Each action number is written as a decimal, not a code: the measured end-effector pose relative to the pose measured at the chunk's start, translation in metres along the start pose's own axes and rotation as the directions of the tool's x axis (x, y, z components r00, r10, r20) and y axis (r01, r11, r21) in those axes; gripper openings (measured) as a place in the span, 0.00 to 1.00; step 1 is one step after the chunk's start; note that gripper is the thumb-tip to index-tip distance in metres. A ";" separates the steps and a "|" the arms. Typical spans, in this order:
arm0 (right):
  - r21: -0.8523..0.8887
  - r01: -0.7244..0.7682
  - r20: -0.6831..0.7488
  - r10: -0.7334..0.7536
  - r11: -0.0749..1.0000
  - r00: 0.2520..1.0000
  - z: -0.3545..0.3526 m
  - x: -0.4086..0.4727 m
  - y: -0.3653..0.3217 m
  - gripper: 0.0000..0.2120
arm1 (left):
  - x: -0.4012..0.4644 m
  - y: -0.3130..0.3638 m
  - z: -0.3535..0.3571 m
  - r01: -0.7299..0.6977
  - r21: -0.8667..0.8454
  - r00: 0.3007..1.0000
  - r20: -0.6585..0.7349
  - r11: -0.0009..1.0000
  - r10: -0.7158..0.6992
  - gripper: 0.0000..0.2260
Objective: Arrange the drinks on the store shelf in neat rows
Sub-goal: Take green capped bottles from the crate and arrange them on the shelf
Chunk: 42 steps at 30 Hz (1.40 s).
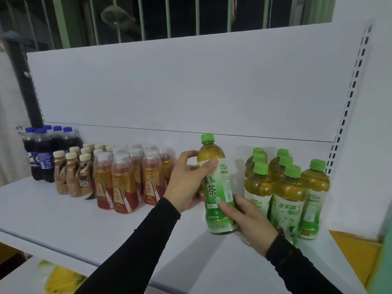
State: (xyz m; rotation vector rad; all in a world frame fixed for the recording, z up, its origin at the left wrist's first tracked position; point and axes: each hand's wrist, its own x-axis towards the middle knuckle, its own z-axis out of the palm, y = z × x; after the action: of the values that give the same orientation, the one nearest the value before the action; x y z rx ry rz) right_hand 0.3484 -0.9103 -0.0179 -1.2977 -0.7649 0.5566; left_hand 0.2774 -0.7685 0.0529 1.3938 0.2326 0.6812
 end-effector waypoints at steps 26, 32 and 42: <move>-0.620 0.426 0.129 -0.451 0.659 0.883 -0.004 0.003 -0.012 0.43 | 0.028 0.004 -0.016 0.275 -0.154 0.960 0.095 0.949 -0.262 0.23; -0.658 0.448 0.083 -0.533 0.605 0.842 0.002 0.000 -0.030 0.38 | 0.029 0.002 -0.015 0.499 -0.242 0.866 0.180 0.832 -0.467 0.16; -0.674 0.421 0.076 -0.510 0.607 0.857 0.005 -0.001 -0.033 0.38 | 0.034 -0.004 -0.017 0.512 -0.298 0.859 0.192 0.806 -0.475 0.19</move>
State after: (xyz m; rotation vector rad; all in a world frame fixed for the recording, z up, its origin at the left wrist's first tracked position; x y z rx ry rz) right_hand 0.3420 -0.9146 0.0144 -1.6826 -1.2196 -0.2834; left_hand 0.2964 -0.7356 0.0543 0.9700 0.3597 0.1905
